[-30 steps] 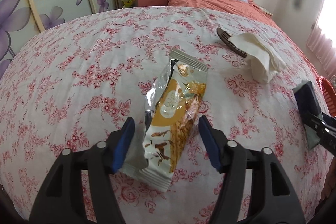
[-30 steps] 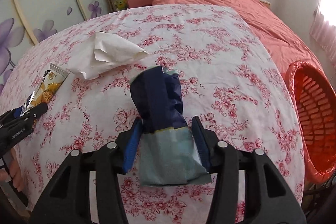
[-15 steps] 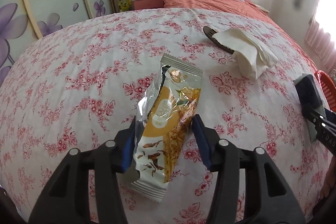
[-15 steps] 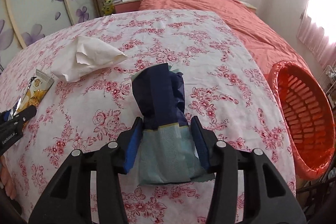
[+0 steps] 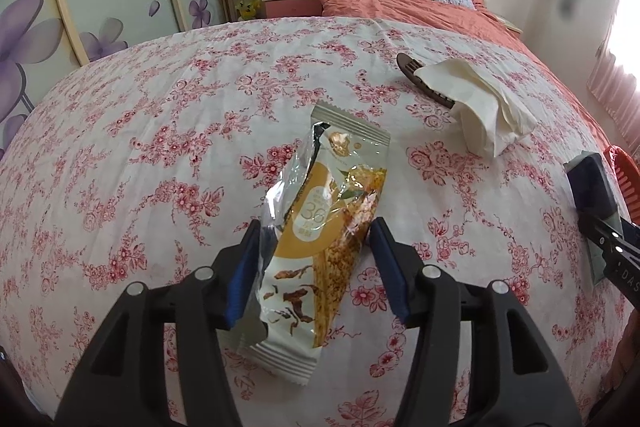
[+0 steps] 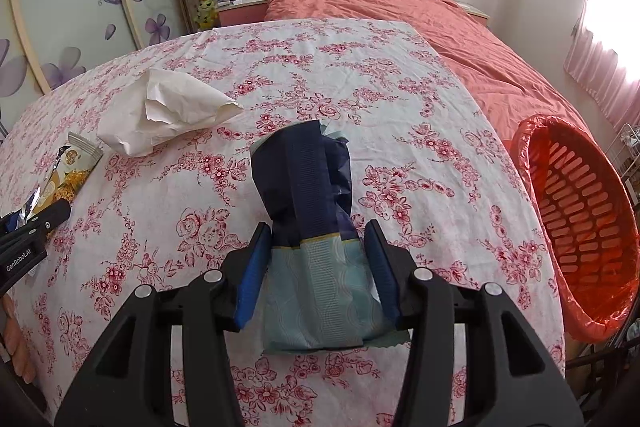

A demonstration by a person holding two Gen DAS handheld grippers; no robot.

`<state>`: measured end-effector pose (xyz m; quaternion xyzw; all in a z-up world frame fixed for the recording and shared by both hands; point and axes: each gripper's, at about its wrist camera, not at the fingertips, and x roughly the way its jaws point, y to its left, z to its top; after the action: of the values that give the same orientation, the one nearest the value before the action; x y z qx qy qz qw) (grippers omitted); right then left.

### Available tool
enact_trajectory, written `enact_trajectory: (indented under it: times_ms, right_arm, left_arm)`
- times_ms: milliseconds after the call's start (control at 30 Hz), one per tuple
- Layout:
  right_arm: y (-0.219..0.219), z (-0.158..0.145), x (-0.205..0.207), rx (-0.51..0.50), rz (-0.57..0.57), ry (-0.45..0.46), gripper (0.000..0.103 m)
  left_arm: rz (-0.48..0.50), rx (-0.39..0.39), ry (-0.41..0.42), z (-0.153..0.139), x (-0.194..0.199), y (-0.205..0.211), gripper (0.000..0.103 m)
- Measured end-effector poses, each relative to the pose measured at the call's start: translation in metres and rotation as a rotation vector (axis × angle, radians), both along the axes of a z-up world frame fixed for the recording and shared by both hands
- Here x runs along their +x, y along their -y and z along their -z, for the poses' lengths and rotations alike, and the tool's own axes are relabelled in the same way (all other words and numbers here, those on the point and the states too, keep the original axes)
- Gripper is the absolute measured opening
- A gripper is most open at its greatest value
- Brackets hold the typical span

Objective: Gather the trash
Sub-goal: 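Hold the snack wrapper and blue-grey cloth and lift them off the bed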

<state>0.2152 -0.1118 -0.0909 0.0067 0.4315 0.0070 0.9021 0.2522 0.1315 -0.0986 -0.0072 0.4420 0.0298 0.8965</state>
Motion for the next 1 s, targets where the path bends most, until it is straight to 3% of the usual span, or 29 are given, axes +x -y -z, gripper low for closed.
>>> enact_trajectory:
  times_ms: [1000]
  right_arm:
    - [0.0015, 0.0013, 0.0, 0.006, 0.012, -0.004, 0.059]
  left_arm:
    - [-0.01, -0.016, -0.002, 0.0013, 0.0004, -0.0051, 0.062]
